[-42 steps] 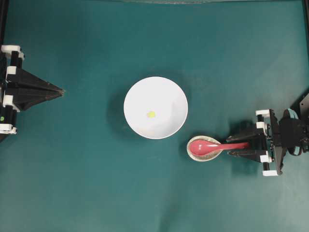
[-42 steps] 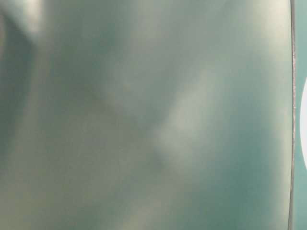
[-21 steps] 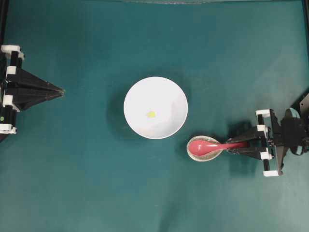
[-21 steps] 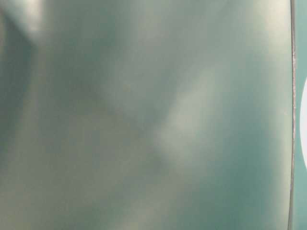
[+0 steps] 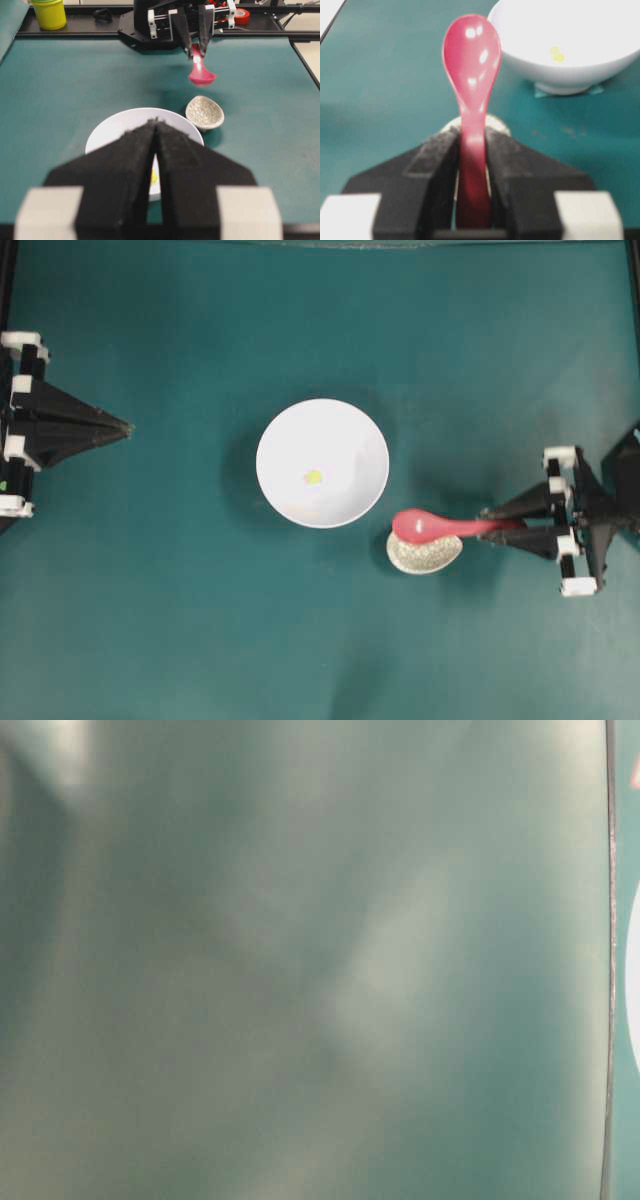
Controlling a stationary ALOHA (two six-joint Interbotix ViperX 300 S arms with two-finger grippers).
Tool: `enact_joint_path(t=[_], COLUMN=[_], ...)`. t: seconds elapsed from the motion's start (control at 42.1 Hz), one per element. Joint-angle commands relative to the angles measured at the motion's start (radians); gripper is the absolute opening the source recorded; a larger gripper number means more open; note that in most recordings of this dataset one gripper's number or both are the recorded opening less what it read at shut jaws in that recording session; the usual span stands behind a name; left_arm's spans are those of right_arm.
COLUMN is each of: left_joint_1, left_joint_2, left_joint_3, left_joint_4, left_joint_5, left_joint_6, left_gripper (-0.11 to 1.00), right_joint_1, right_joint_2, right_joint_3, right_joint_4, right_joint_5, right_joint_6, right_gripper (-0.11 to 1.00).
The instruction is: Scoop the yellow hexagonal prism block from the bowl with a spoon using the right arm.
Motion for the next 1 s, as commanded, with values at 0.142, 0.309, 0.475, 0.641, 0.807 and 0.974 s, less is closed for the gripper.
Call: enact_joint_path(t=[0.142, 0.309, 0.475, 0.641, 0.807, 0.974], left_joint_1=[0.000, -0.002, 0.000, -0.002, 0.000, 0.000], left_joint_2=[0.014, 0.014, 0.014, 0.014, 0.018, 0.025], left_joint_3=[-0.023, -0.021, -0.021, -0.021, -0.021, -0.020], left_joint_4=[0.002, 0.002, 0.002, 0.002, 0.002, 0.002], left_joint_5=[-0.021, -0.023, -0.021, -0.021, -0.020, -0.017], left_joint_6=[0.000, 0.000, 0.000, 0.000, 0.000, 0.000], left_gripper=[0.00, 0.00, 0.00, 0.00, 0.00, 0.00], right_joint_1=[-0.189, -0.330, -0.457, -0.552, -0.617, -0.643], right_joint_2=[-0.252, -0.342, -0.344, -0.310, -0.230, -0.115], right_joint_3=[-0.127, -0.253, -0.370, -0.489, -0.626, -0.749], right_joint_4=[0.002, 0.000, -0.015, -0.063, -0.103, -0.137], right_joint_5=[0.476, 0.833, 1.098, 1.310, 1.514, 1.671], right_joint_6=[-0.132, -0.212, -0.235, -0.232, -0.225, -0.224], right_gripper=[0.23, 0.23, 0.23, 0.23, 0.23, 0.23])
